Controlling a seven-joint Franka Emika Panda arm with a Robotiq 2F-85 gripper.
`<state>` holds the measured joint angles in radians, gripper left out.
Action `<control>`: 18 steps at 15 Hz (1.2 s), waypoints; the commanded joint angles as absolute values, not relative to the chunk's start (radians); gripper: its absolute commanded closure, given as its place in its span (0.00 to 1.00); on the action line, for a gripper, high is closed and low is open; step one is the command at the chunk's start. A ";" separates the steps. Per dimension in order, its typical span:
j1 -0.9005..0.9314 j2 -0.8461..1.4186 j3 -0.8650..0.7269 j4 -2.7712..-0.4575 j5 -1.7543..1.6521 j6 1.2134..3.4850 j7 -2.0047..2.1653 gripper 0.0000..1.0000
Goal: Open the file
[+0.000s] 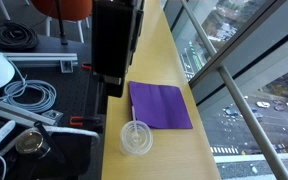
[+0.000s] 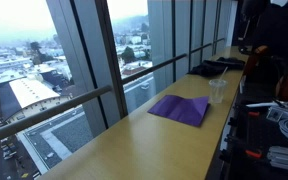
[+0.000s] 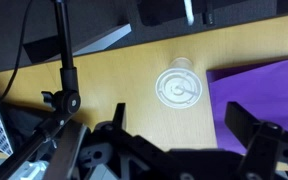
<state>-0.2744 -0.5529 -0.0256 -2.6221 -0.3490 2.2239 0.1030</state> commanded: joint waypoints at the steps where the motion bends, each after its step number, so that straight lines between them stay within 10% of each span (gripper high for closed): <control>1: -0.260 -0.553 -0.039 -2.619 -0.357 2.218 0.109 0.00; 18: -0.073 -0.340 -0.003 -2.772 -0.162 2.504 0.082 0.00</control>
<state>-0.0653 -0.4399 -0.0151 -2.7732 -0.1479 2.4063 0.0848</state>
